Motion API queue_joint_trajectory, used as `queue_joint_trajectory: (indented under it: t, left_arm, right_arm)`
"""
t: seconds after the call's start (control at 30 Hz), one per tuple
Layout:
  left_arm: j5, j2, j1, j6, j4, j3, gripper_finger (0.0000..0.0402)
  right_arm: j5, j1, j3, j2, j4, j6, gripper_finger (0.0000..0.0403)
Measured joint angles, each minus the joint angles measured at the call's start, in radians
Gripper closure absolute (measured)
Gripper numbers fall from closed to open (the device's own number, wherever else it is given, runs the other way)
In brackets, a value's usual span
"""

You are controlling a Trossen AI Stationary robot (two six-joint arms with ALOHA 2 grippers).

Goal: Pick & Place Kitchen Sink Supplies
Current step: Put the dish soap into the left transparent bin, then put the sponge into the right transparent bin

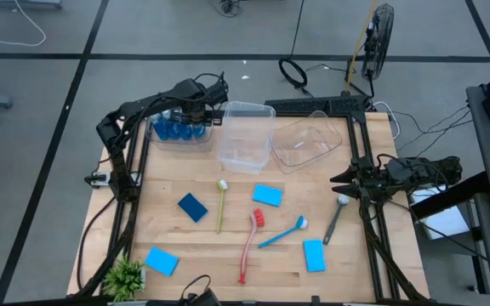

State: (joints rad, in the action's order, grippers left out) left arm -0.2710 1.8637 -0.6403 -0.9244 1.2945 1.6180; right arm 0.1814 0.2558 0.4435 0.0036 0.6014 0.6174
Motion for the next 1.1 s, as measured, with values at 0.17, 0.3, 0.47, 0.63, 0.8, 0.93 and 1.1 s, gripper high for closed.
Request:
queue_joint_trajectory:
  t: [0.17,0.3,0.47,0.63,0.8,0.93,1.1]
  left_arm:
    - [-0.001,0.0,0.0,0.006,-0.006,0.0,0.0213]
    - [-0.002,0.0,0.0,0.006,-0.007,0.0,0.0206]
    - [-0.013,0.0,0.0,0.006,-0.007,0.0,0.0181]
    - [-0.019,0.0,0.0,0.009,-0.008,0.0,0.0158]
    - [-0.019,0.0,0.0,0.026,-0.012,0.0,0.0142]
    - [-0.019,0.0,0.0,0.026,-0.013,0.0,0.0134]
    - [0.01,0.001,0.008,0.033,-0.011,0.027,0.0133]
  right_arm:
    - [0.0,0.0,0.0,0.0,0.0,0.0,0.022]
    - [0.0,0.0,0.0,0.0,0.0,0.0,0.022]
    - [0.0,0.0,0.0,0.0,0.0,0.0,0.022]
    - [0.0,0.0,0.0,0.0,0.0,0.0,0.022]
    - [0.0,0.0,0.0,0.0,0.0,0.0,0.022]
    - [0.0,0.0,0.0,0.0,0.0,0.0,0.022]
    - [0.0,0.0,0.0,0.0,0.001,0.0,0.022]
